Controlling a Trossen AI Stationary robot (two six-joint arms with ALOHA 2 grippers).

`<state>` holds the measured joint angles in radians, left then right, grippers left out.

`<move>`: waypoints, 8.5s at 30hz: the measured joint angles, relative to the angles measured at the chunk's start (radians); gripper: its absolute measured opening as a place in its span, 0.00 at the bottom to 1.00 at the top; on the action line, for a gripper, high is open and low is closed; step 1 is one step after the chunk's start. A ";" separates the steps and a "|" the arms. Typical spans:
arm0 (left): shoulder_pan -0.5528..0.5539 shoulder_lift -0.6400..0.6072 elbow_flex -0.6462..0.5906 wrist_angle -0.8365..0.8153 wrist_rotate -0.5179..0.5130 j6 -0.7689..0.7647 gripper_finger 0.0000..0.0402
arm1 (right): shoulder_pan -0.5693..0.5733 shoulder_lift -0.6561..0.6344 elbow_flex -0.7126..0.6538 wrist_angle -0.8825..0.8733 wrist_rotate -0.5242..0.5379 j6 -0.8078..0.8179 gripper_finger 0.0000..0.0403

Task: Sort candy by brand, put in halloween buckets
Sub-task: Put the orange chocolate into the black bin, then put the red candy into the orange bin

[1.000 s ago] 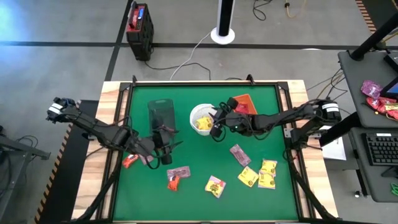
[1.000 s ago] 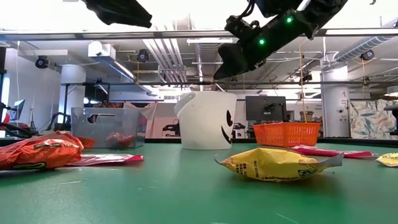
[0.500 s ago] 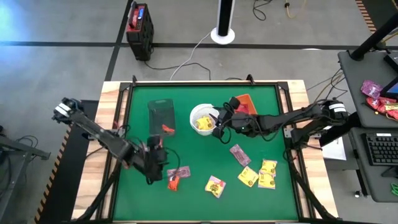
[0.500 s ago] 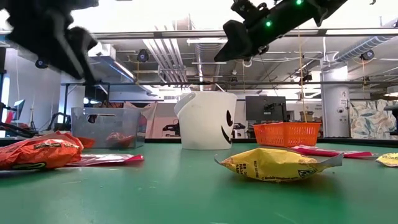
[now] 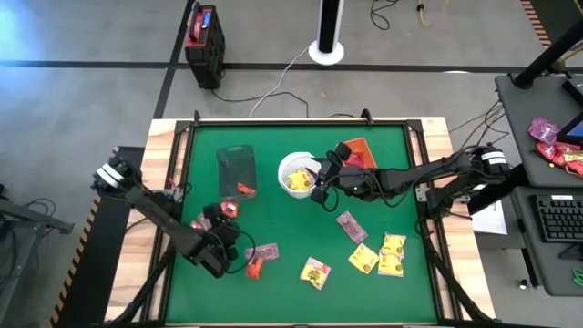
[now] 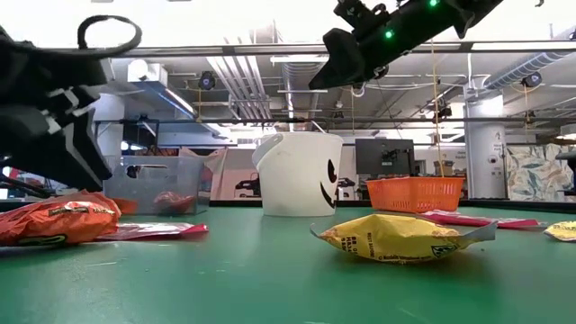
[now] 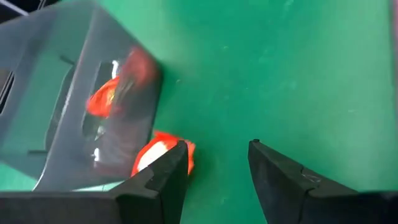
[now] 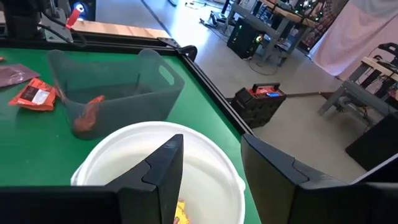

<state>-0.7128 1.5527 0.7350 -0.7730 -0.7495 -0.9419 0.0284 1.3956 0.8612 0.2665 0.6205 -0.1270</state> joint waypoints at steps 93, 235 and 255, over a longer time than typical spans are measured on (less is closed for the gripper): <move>0.047 -0.418 -0.042 0.182 -0.126 0.222 0.02 | 0.000 0.000 0.000 0.000 -0.026 -0.003 0.37; -0.066 -0.508 0.011 0.212 -0.150 0.358 0.23 | 0.269 0.098 0.248 -0.309 -0.257 0.174 0.39; -0.068 -0.483 0.017 0.203 -0.283 0.497 0.23 | 0.333 0.598 0.681 -0.472 -0.319 0.233 0.57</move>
<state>-0.7803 1.0695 0.7525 -0.5703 -1.0326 -0.4450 0.3612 1.9941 1.5420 -0.2050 0.3016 0.1060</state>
